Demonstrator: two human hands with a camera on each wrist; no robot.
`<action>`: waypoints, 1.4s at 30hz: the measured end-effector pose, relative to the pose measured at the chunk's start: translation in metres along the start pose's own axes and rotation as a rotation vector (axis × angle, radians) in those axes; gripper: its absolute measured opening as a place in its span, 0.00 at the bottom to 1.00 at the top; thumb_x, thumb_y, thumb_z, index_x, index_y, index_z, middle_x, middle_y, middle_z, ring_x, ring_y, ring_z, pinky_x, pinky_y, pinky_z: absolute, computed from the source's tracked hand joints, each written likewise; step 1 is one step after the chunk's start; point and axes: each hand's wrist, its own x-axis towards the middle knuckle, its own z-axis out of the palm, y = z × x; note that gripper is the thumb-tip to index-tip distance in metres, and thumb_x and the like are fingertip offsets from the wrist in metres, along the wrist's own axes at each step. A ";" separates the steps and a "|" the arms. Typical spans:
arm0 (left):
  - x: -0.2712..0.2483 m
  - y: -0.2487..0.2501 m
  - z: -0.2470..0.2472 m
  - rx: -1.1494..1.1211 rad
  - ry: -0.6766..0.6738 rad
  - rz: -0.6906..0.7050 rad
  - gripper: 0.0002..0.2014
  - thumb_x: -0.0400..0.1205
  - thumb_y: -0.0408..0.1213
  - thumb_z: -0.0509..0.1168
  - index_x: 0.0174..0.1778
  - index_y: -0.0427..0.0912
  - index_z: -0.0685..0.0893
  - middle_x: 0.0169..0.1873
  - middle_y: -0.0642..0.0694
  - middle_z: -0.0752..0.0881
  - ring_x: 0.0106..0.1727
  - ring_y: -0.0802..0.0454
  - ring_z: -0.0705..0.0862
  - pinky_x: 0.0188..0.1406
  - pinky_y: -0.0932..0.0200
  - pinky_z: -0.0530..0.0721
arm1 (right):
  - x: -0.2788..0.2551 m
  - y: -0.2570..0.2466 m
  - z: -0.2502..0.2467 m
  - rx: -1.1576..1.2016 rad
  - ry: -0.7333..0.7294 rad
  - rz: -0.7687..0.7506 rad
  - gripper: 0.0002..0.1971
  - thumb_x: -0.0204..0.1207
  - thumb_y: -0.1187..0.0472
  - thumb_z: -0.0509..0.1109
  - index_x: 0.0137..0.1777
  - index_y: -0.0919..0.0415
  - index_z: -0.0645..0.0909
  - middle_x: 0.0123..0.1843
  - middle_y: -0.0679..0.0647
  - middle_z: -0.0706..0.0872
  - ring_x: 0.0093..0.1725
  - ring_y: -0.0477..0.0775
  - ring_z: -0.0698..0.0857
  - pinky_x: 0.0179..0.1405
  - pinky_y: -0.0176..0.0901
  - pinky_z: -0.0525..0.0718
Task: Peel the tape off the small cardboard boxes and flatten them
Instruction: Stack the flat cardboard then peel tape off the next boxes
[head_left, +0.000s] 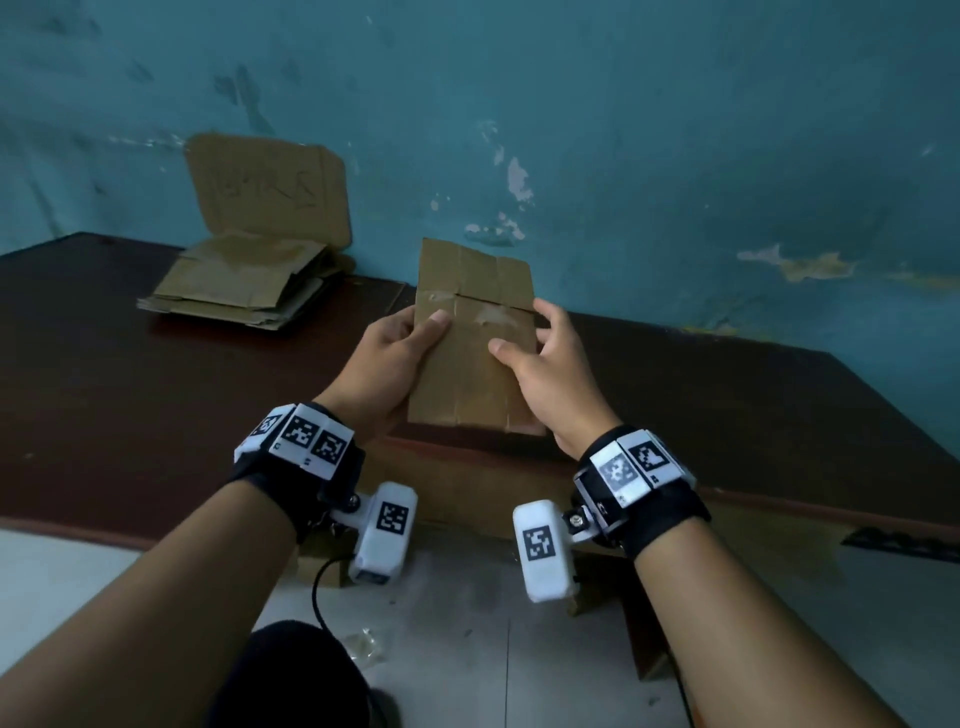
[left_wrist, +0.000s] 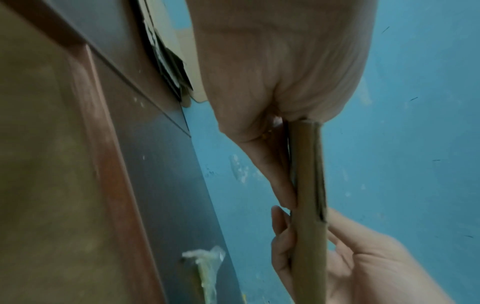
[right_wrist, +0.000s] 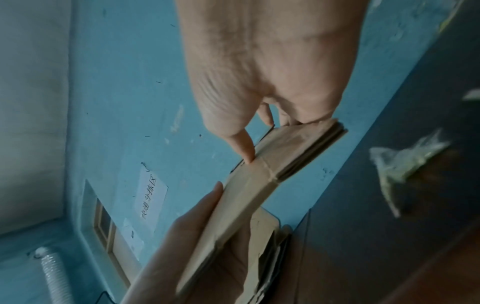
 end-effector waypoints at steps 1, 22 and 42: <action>0.001 0.004 -0.008 0.020 0.015 -0.004 0.14 0.96 0.41 0.62 0.70 0.38 0.87 0.51 0.43 0.97 0.49 0.50 0.97 0.41 0.58 0.94 | 0.004 -0.003 0.008 0.017 0.012 -0.005 0.47 0.73 0.45 0.81 0.91 0.45 0.66 0.83 0.57 0.81 0.83 0.59 0.82 0.81 0.66 0.84; 0.056 0.053 -0.231 0.557 0.498 -0.045 0.29 0.90 0.39 0.73 0.87 0.35 0.76 0.76 0.43 0.84 0.72 0.46 0.84 0.68 0.59 0.84 | 0.073 -0.074 0.228 -0.068 -0.238 -0.036 0.41 0.75 0.58 0.82 0.88 0.47 0.72 0.83 0.56 0.74 0.69 0.55 0.83 0.73 0.54 0.87; 0.164 0.011 -0.320 1.319 0.323 0.014 0.27 0.87 0.34 0.66 0.83 0.55 0.84 0.84 0.44 0.80 0.87 0.35 0.73 0.87 0.33 0.69 | 0.192 -0.051 0.339 -0.682 -0.267 -0.286 0.20 0.95 0.52 0.69 0.77 0.65 0.87 0.79 0.65 0.86 0.80 0.70 0.81 0.74 0.57 0.80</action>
